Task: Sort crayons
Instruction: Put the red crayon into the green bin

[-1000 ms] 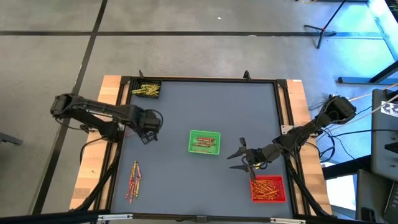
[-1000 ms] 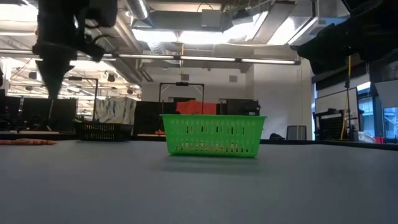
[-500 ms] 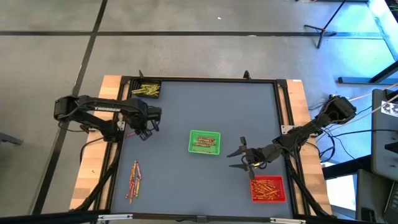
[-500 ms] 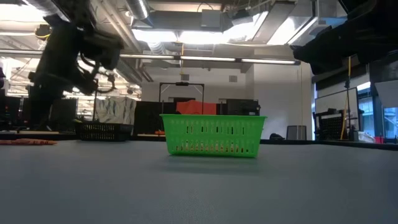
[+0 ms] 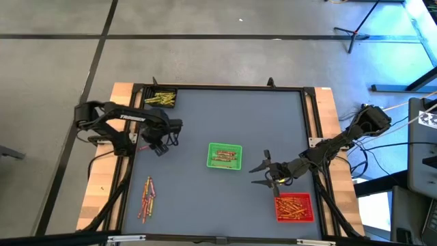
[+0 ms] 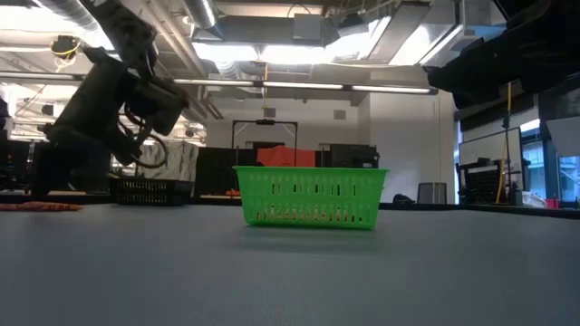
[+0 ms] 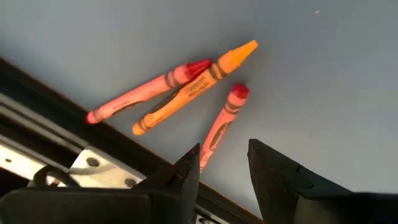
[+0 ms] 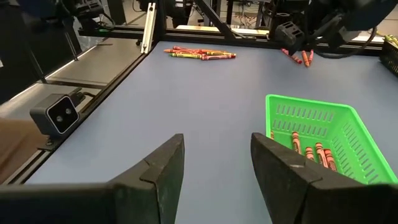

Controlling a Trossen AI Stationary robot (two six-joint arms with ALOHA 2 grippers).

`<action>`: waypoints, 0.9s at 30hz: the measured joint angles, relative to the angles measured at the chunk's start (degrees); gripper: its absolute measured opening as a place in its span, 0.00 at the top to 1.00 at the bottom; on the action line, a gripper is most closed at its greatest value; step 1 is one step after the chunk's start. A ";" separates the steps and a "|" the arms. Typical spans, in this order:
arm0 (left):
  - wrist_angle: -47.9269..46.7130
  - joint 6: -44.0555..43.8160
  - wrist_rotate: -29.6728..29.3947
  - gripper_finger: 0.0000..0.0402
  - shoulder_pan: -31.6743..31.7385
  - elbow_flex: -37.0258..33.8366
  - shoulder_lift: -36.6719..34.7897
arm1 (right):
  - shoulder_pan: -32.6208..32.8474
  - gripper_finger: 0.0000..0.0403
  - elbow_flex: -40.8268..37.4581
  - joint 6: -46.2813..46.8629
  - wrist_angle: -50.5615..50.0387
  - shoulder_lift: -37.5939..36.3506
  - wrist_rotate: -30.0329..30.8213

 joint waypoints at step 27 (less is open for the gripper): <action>4.18 9.64 1.62 0.87 4.59 0.02 6.53 | 0.00 0.55 0.02 0.08 -0.15 0.02 0.00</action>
